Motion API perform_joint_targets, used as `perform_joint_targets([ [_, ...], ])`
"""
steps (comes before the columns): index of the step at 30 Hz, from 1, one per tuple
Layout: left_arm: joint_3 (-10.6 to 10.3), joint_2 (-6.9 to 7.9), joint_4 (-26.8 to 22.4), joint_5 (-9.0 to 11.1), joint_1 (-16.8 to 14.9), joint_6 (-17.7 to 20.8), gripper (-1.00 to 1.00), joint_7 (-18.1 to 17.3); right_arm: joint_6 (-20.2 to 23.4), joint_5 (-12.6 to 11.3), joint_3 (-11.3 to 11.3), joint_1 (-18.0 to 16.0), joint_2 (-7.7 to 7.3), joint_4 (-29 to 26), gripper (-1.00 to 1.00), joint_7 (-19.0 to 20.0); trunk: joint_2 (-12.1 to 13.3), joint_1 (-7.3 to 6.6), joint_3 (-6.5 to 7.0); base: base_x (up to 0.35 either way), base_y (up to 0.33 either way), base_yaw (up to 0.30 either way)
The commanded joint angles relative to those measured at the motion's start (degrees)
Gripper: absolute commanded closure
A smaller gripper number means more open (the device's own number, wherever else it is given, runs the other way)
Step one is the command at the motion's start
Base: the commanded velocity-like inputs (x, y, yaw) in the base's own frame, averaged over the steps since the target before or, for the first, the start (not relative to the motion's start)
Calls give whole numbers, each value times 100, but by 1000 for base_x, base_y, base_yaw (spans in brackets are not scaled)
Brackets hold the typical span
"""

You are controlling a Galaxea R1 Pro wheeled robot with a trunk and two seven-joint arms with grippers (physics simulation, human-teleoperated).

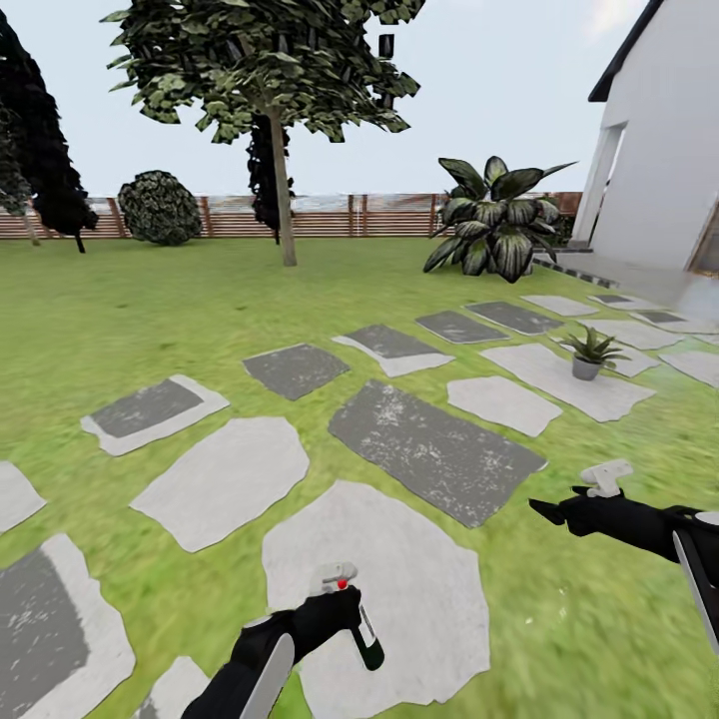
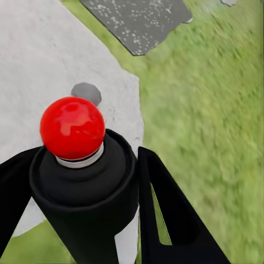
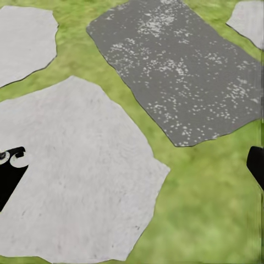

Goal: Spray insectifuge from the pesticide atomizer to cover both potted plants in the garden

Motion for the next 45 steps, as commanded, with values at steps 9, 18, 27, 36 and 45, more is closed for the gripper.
perform_joint_targets([
  [9, 6, -1, -2, 35, -2, 36, 100, -3, 13, 60, -5, -6, 1, -4, -100, 59, -2, 2, -6, 331, -77, -178],
  [18, 6, -1, -1, 35, -2, 36, 100, -3, 14, 60, -5, -6, 1, -4, -100, 59, -2, 2, -6, 331, -75, -169],
  [27, 6, -1, -1, 35, -2, 36, 100, -3, 14, 60, -5, -6, 1, -4, -100, 66, -2, 2, -6, 332, -75, -40],
  [36, 6, -1, -1, 35, -2, 36, 100, -3, 14, 60, -14, -6, 1, -4, -100, 83, -2, 2, -6, 332, -75, -1],
  [45, 6, -1, -1, 35, -2, 36, 100, -3, 3, 60, -14, -6, 9, -4, -100, 85, -2, 2, -6, 332, -75, -43],
])
